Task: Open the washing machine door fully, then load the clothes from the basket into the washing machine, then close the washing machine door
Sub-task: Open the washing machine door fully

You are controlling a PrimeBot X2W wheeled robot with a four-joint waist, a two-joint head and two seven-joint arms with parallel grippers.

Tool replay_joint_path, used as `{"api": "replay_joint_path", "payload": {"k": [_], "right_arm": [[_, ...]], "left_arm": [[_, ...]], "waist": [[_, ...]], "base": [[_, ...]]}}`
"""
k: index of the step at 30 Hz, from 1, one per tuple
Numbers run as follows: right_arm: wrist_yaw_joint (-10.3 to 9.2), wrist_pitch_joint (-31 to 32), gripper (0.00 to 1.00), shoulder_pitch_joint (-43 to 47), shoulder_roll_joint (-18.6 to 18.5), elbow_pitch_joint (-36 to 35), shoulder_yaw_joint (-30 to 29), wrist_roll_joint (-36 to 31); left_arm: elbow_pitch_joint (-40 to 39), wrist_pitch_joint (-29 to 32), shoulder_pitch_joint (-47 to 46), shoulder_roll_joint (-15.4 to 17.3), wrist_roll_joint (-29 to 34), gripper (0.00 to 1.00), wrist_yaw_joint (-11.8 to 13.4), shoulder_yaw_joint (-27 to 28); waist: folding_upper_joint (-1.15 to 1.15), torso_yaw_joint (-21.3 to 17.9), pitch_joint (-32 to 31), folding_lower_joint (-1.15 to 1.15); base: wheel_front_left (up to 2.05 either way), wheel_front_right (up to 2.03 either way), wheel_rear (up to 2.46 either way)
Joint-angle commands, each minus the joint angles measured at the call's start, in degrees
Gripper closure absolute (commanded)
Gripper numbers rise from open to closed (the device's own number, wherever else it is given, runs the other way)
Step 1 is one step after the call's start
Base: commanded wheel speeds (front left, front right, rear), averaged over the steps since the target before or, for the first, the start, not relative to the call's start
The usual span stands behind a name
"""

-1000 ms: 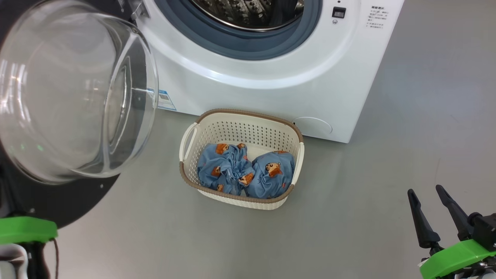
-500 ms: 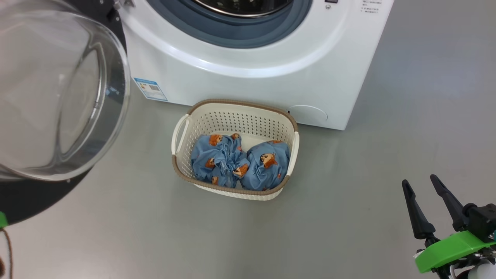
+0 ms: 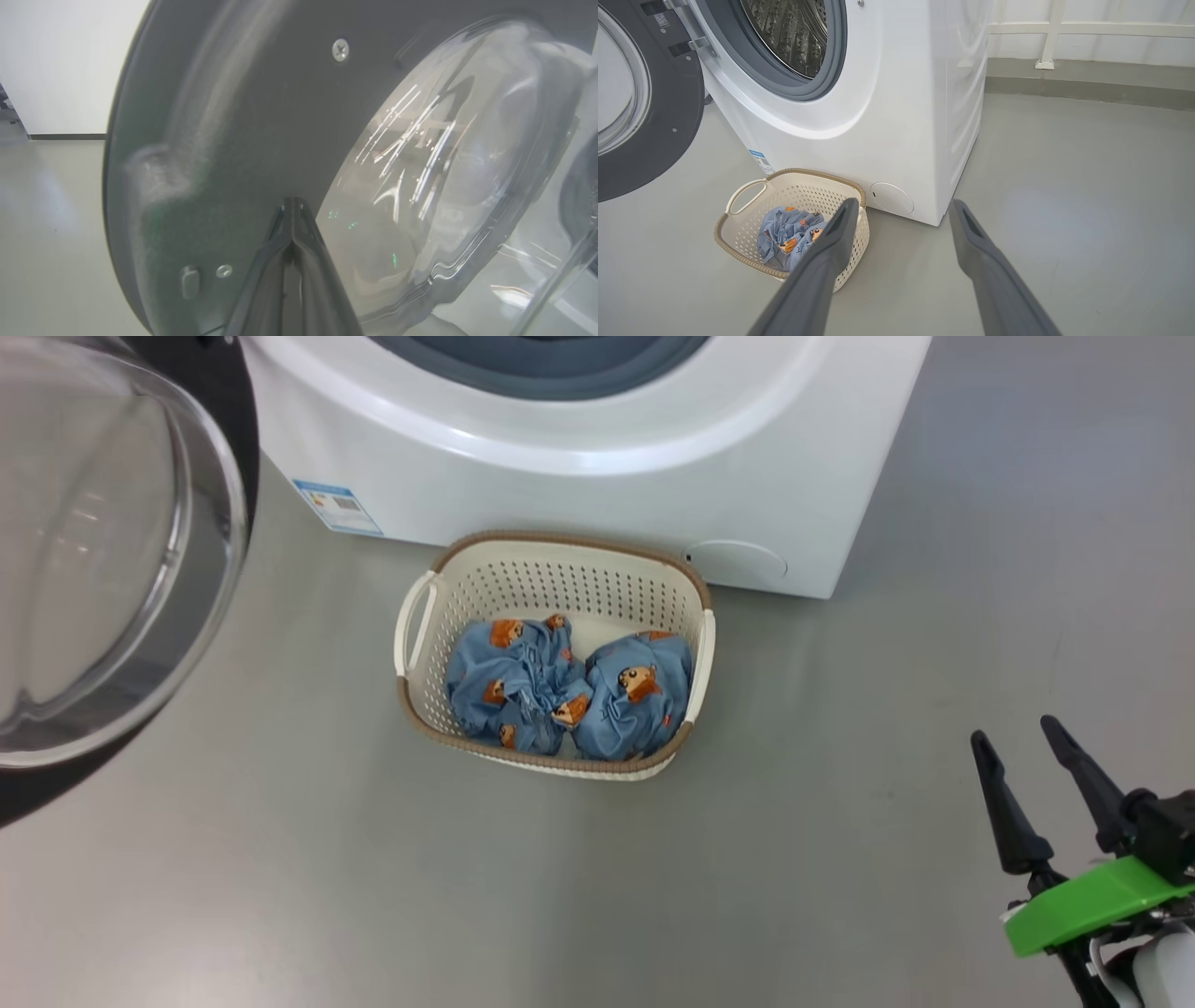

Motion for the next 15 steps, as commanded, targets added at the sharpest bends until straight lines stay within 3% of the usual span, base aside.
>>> {"api": "replay_joint_path", "payload": {"k": [1, 9, 15], "right_arm": [[0.09, -0.69, 0.00, -1.07, -1.10, -1.36, 1.49, -0.48], [0.09, -0.69, 0.00, -3.23, -1.67, -1.26, 2.30, -0.68], [0.09, -0.69, 0.00, -3.57, -1.57, -0.96, 2.39, -0.59]], "left_arm": [[-0.34, -0.30, -1.59, 5.06, 1.02, 1.00, 0.03, 1.64], [4.56, -0.30, -5.08, 7.82, 2.28, 1.00, -0.32, 3.86], [5.52, -0.30, -5.64, 8.03, 2.56, 1.00, -0.98, 4.86]], "waist": [[0.00, -0.16, 1.32, 0.00], [0.00, -0.42, 3.18, 0.00], [0.00, -0.32, 2.69, 0.00]], "base": [[0.00, 0.00, 0.00], [0.00, 0.00, 0.00], [0.00, 0.00, 0.00]]}}
